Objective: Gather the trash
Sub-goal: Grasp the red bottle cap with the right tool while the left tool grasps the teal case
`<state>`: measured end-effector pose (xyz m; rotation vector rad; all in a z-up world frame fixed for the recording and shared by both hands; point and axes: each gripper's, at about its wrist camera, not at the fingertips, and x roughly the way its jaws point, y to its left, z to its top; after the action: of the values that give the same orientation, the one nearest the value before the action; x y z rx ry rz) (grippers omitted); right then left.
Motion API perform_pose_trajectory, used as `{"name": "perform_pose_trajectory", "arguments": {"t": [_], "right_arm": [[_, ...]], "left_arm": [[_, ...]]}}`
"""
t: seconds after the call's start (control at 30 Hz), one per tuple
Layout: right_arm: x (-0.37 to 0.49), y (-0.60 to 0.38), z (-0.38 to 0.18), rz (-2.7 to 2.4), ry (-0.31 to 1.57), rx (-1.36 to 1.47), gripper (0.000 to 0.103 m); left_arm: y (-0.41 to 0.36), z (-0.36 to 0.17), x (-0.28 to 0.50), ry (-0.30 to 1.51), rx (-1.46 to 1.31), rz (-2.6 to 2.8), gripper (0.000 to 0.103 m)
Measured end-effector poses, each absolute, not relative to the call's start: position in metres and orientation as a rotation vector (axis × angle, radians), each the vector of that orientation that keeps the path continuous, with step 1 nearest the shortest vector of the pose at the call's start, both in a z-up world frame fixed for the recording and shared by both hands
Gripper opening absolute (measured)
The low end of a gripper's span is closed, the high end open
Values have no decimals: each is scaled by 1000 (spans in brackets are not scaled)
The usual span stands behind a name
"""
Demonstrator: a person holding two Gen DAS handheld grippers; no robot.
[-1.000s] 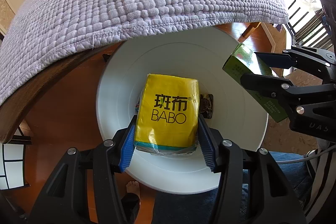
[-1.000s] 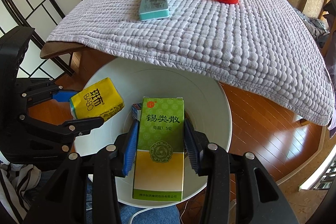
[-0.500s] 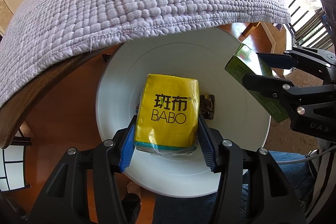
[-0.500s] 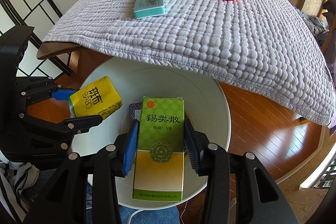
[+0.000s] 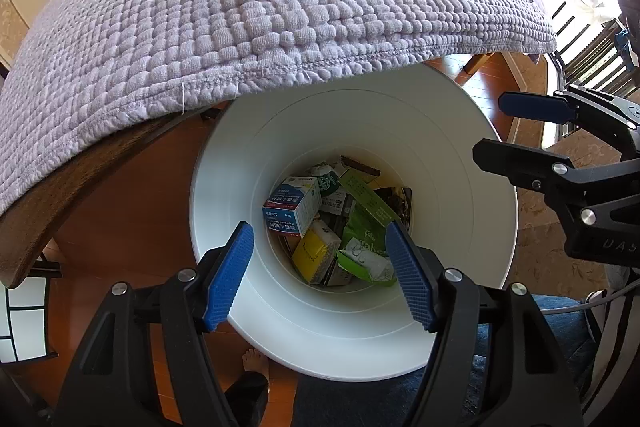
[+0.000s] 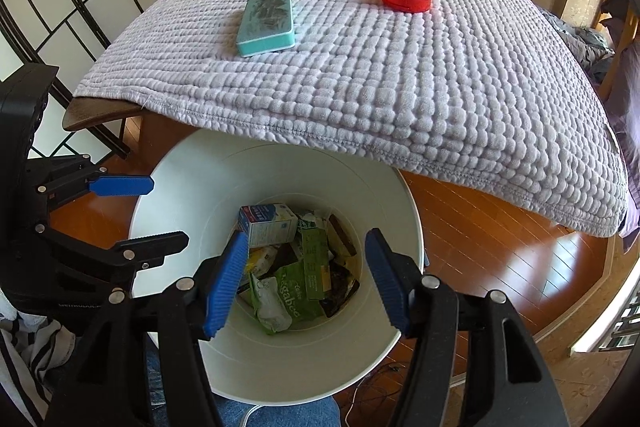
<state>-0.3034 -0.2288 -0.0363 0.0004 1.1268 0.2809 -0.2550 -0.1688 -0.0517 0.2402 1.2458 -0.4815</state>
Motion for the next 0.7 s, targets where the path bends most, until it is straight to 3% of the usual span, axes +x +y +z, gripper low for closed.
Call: {"name": "perform_pose_trajectory", "arguments": {"t": [0.4, 0.7], "right_arm": [[-305, -248, 13, 248, 1009, -38, 60], [-254, -272, 39, 198, 915, -86, 60]], "left_arm": [[-173, -1, -247, 1174, 187, -474, 70], [-180, 29, -198, 1158, -29, -329, 74]]}}
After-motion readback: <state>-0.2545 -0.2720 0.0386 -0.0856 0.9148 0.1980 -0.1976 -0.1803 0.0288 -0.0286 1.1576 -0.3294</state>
